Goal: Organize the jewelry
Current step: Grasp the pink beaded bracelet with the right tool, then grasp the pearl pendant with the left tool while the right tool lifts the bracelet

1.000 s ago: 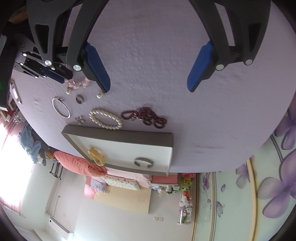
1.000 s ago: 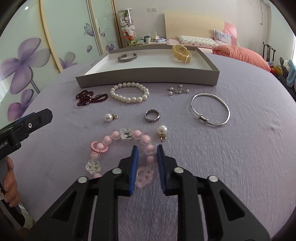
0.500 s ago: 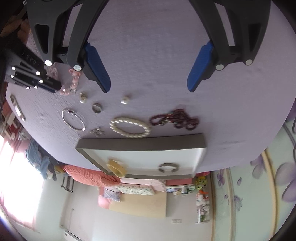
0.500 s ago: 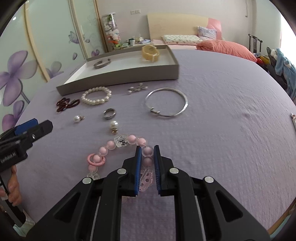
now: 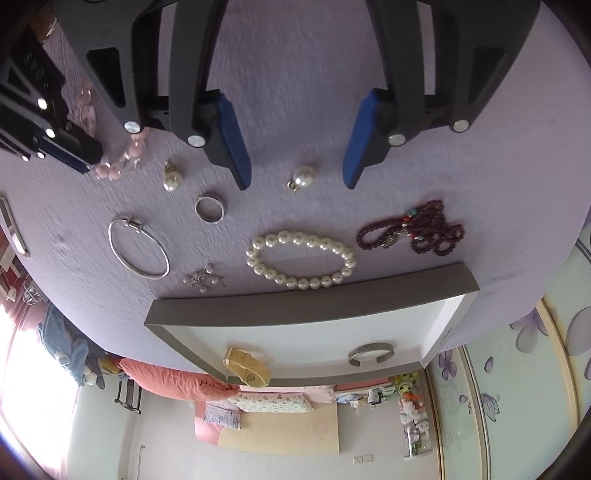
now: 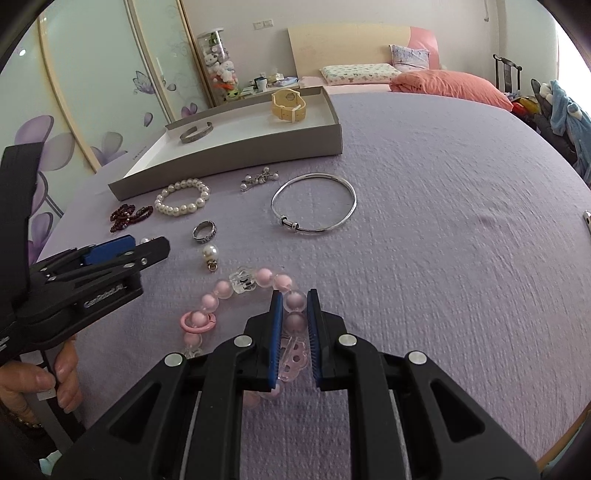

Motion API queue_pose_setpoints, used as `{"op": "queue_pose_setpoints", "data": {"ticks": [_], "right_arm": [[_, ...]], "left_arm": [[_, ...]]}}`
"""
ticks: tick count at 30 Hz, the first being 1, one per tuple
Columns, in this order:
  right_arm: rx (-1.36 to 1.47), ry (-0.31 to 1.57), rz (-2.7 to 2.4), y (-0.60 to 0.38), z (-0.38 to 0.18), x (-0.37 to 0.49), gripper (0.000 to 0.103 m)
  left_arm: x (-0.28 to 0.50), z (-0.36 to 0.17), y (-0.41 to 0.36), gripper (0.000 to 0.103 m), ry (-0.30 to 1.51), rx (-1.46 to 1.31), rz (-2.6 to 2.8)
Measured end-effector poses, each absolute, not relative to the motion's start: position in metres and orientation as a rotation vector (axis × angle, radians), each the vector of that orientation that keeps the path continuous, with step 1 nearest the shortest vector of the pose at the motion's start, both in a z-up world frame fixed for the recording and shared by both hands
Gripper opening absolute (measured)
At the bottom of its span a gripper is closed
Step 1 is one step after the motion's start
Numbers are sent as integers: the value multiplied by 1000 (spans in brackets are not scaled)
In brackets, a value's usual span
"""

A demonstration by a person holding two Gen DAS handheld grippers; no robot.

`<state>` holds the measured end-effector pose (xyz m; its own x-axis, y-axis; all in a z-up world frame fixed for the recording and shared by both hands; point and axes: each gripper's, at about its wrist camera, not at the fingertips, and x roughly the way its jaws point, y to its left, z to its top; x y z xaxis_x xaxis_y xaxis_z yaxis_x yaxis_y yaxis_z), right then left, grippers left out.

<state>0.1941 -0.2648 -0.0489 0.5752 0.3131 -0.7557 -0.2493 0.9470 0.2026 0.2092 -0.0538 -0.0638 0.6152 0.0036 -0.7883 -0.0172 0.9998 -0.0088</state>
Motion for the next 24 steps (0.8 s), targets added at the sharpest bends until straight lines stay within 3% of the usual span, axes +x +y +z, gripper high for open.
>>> {"op": "queue_pose_setpoints", "data": {"ticks": [2, 5, 24], "right_arm": [[79, 901, 335, -264, -49, 195, 14], [80, 903, 341, -264, -49, 196, 14], [83, 784, 428, -251, 3, 182, 14]], "left_arm": [[212, -63, -57, 43, 906, -11, 12], [214, -63, -58, 15, 902, -9, 20], [165, -24, 10, 14, 805, -83, 52]]}}
